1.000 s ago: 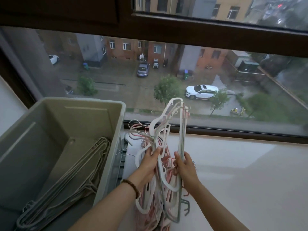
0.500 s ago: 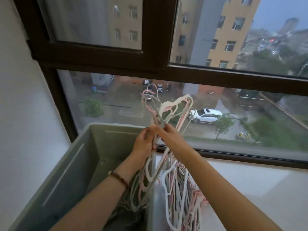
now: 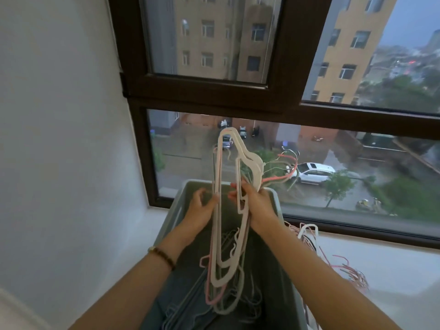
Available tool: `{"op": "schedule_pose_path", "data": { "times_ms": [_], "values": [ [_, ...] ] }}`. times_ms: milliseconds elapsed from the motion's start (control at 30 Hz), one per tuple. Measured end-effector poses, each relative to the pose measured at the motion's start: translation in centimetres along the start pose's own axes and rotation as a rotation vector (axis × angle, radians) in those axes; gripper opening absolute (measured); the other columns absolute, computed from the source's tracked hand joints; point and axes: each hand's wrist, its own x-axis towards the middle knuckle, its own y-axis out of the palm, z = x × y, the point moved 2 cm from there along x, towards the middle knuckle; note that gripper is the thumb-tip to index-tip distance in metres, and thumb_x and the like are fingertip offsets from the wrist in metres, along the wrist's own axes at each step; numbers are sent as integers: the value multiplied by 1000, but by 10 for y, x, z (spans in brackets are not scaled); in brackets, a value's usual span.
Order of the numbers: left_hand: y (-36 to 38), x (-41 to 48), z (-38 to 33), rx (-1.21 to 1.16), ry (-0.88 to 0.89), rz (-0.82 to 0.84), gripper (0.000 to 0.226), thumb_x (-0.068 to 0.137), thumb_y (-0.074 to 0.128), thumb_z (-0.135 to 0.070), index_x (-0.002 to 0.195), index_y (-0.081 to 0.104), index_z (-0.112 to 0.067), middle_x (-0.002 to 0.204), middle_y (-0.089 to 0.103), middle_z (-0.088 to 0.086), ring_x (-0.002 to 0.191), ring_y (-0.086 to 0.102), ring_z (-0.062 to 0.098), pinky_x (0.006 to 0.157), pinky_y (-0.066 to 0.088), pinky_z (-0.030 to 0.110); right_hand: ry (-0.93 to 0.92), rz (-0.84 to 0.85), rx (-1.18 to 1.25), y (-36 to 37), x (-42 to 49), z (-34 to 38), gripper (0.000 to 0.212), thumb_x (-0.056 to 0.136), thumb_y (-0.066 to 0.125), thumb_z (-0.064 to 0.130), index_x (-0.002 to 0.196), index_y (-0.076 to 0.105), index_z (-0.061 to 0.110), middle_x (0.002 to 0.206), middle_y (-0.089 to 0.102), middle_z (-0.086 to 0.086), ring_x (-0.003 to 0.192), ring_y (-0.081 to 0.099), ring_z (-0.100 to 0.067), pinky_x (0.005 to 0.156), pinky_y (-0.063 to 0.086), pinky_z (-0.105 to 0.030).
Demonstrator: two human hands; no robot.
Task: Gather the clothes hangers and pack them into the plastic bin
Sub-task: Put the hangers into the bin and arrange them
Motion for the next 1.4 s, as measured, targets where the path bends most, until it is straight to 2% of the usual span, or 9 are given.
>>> {"op": "schedule_pose_path", "data": {
  "times_ms": [100,233,333,433,600,767,933,1167,1400],
  "values": [
    [3,6,36,-178,-219,202,38,91,51,-43,119,52,-18,109,65,6,91,66,20,84,55,38,-23,6,75,6,0,-18,20,94,53,17,104,62,3,95,71,-11,78,69,-18,75,57,-28],
    [5,20,64,-168,-161,122,17,96,45,-33,102,57,-22,72,50,-3,52,45,6,50,41,19,22,-48,102,-5,6,-64,24,92,56,19,114,59,10,104,71,-11,88,70,-22,85,55,-38],
    [6,36,96,-49,-154,124,20,97,43,-31,111,55,-23,79,51,-2,62,47,8,55,40,18,158,-161,60,-25,11,-112,27,88,62,26,112,62,11,102,72,-12,95,69,-27,95,50,-47],
    [6,46,128,94,-153,99,31,97,44,-27,127,51,-23,97,57,-1,84,54,10,68,43,20,356,-229,128,-42,9,-158,32,88,61,27,115,61,9,103,71,-14,93,68,-27,79,55,-42],
    [12,47,173,115,-175,102,25,99,39,-22,119,54,-21,90,58,-4,82,55,8,66,42,18,520,-226,152,-57,6,-210,37,90,57,28,123,52,12,112,66,-13,99,66,-28,87,54,-44],
    [13,38,212,107,-182,143,23,98,42,-23,117,56,-21,97,65,0,88,63,12,72,53,23,620,-214,173,-62,-2,-235,31,92,55,15,122,52,9,109,65,-15,99,65,-30,72,55,-41],
    [11,36,243,171,-195,244,32,97,45,-23,127,54,-14,112,65,3,101,62,10,76,51,9,809,-161,153,-69,-1,-246,35,86,63,14,118,51,8,102,61,-18,114,56,-38,93,48,-48],
    [12,41,240,111,-216,233,38,96,45,-26,133,48,-15,121,60,-4,104,58,4,90,48,19,803,-88,100,-81,5,-261,29,83,68,25,106,53,15,114,63,-16,115,57,-34,103,44,-46],
    [16,47,228,122,-233,137,53,95,46,-33,142,34,-13,136,51,12,116,52,18,94,40,25,748,-71,-176,-86,9,-263,44,93,55,26,133,46,12,128,57,-10,123,51,-27,108,39,-41]
  ]
}}
